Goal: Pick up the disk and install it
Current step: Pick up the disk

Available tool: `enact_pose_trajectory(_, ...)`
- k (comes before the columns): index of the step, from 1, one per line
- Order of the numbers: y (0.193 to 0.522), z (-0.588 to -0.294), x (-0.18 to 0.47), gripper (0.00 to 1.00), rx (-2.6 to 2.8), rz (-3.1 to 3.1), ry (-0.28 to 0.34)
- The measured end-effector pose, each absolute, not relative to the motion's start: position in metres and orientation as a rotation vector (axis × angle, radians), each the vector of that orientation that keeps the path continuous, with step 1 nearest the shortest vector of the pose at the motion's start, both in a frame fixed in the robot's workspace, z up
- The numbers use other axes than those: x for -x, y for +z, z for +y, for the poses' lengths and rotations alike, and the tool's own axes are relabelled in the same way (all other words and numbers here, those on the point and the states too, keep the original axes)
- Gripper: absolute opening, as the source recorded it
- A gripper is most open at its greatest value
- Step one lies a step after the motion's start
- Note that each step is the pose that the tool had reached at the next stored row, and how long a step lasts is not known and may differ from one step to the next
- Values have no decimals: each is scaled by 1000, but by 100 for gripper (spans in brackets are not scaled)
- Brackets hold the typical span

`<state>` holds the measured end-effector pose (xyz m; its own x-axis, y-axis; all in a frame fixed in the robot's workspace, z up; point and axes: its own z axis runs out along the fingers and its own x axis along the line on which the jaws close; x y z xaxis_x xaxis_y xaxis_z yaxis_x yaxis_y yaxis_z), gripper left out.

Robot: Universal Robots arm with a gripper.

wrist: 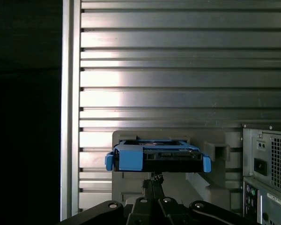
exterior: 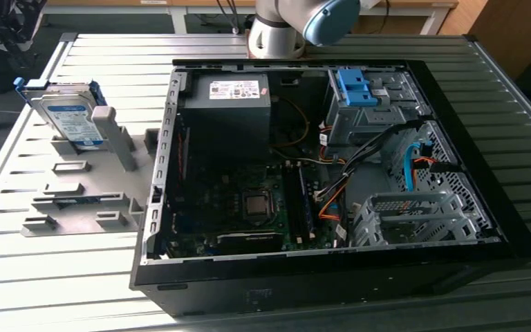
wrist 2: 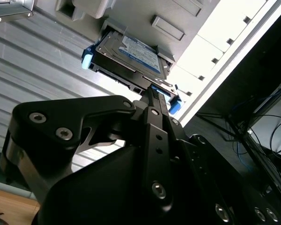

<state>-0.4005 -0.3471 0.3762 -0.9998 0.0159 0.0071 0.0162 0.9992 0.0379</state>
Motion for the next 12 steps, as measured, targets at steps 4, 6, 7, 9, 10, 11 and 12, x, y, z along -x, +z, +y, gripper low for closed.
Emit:
enact_pose_trajectory(4, 376, -347, 401, 11, 19, -3134, -59)
enact_pose_trajectory(6, 376, -347, 400, 11, 16, -3134, -59)
enact_pose_trajectory(7, 376, -347, 400, 11, 14, -3134, -59)
enact_pose_trajectory(9, 376, -347, 400, 11, 10, -3134, -59)
enact_pose_trajectory(10, 376, -347, 400, 11, 8, -3134, -59)
enact_pose_trajectory(11, 376, -347, 400, 11, 6, -3134, -59)
enact_pose_trajectory(12, 376, -347, 400, 11, 4, -3134, -59)
